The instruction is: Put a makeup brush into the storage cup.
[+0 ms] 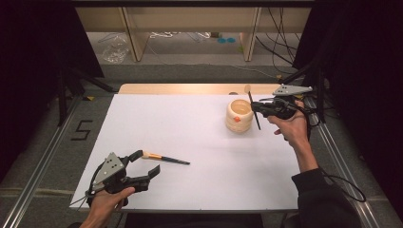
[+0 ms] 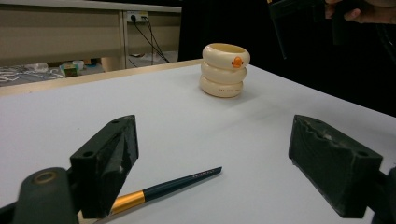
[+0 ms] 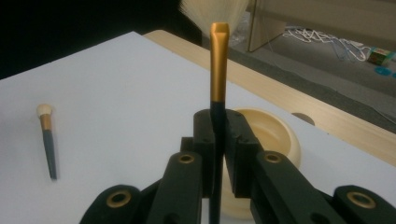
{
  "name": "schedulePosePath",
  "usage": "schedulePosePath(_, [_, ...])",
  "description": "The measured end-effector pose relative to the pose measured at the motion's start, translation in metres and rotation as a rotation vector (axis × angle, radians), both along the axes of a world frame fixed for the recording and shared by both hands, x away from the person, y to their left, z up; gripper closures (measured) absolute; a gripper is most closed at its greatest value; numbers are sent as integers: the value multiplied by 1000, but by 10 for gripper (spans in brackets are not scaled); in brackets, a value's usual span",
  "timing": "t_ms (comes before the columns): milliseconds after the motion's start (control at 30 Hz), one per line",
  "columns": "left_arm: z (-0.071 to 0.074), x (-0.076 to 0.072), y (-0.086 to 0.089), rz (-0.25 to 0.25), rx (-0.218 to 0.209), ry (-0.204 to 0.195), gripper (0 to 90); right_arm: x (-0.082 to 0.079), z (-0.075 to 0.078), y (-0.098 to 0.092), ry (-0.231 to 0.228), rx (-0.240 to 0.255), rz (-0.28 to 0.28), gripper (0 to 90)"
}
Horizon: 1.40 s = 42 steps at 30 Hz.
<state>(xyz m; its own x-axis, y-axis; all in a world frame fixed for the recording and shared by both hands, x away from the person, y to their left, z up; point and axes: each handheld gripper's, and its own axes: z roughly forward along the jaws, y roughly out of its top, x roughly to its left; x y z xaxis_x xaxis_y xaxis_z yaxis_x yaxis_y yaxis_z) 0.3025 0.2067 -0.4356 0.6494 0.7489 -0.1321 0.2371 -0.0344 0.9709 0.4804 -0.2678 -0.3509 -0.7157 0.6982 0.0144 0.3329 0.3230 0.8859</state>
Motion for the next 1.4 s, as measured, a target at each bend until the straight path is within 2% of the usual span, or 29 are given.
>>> schedulePosePath(233, [0,0,0,0,-1,1,158,10,5,3,-23,39,-8,847])
schedulePosePath(267, [0,0,0,0,-1,1,158,10,6,4,-5,45,-6,847])
schedulePosePath(400, [0,0,0,0,-1,2,158,15,7,6,-26,41,-9,847])
schedulePosePath(500, [0,0,0,1,-1,2,158,20,10,9,2,52,1,847])
schedulePosePath(633, [0,0,0,1,-2,1,158,28,8,9,-12,43,-22,847])
schedulePosePath(667, [0,1,0,1,-1,1,158,29,9,9,11,49,-18,846])
schedulePosePath(833, [0,1,0,1,-1,2,158,33,12,8,-19,43,-33,847])
schedulePosePath(1033, [0,0,0,1,-2,3,158,37,17,7,-23,51,-49,847])
schedulePosePath(1100, [0,0,0,1,-1,2,158,37,18,6,-9,54,-55,847])
schedulePosePath(1200, [0,0,0,0,-1,2,158,40,17,6,-25,57,-63,847])
schedulePosePath(1267, [0,0,0,0,-2,4,158,41,19,6,-15,55,-63,846])
schedulePosePath(1400, [0,0,0,0,-1,5,158,46,21,9,-37,64,-75,847])
